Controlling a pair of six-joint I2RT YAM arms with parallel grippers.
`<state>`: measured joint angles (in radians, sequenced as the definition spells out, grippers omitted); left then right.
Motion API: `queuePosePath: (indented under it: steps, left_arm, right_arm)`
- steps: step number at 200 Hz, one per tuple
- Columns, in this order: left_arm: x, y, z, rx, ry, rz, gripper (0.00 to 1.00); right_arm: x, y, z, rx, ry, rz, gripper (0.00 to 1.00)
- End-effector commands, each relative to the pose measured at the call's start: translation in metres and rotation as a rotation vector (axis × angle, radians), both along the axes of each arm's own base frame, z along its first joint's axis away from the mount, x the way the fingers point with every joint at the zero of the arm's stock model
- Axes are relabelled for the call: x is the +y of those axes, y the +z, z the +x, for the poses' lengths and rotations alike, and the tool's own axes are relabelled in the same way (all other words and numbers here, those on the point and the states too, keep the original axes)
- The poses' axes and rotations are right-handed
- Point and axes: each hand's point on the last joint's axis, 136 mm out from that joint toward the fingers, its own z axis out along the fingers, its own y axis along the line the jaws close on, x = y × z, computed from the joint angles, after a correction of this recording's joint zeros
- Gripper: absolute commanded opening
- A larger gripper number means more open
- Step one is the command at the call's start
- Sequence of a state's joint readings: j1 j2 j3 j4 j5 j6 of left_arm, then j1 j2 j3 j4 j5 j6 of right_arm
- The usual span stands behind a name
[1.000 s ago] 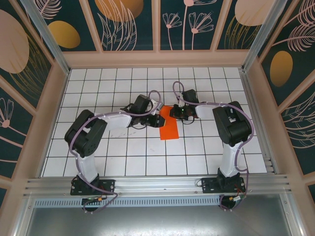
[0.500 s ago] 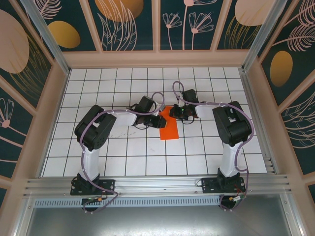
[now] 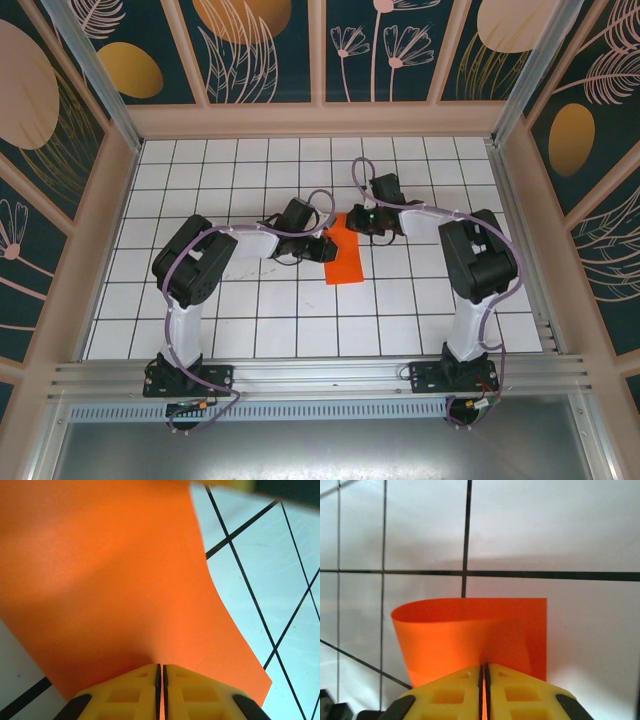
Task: Fold a paper plane with a square sheet of paper (fold left side to right side)
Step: Hold the square sheet of paper at the center of the table, then first fold the square sheet of paper in half at the center of the table.
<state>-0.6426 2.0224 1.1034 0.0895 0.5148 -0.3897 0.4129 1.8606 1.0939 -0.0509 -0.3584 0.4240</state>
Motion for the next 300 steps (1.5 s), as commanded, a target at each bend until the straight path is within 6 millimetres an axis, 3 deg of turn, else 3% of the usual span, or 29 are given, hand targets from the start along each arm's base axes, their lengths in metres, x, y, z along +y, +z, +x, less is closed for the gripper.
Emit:
queuePosePath:
  steps: [1,40,81,153,219,300]
  left_arm:
    - [0.018,-0.045,-0.025,0.101,0.019,0.120,0.15]
    - [0.016,-0.040,-0.023,0.090,0.020,0.115,0.15]
    - [0.017,-0.039,-0.023,0.087,0.018,0.124,0.15]
    - [0.013,-0.023,-0.019,0.064,0.016,0.098,0.15]
    - [-0.003,0.031,0.014,-0.014,0.035,0.000,0.18]
    - [-0.001,0.007,0.044,-0.025,0.070,0.059,0.19]
  right_arm:
    - [-0.015,0.035,-0.006,-0.090,-0.034,-0.027,0.15]
    - [-0.021,0.025,-0.059,-0.028,-0.028,0.008,0.06]
    - [-0.005,0.000,-0.103,0.066,0.029,0.052,0.02]
    - [-0.009,-0.049,-0.119,0.209,0.040,-0.060,0.01]
    - [-0.030,-0.070,-0.131,0.258,0.014,-0.169,0.01]
    - [-0.034,-0.073,-0.132,0.260,0.015,-0.198,0.01]
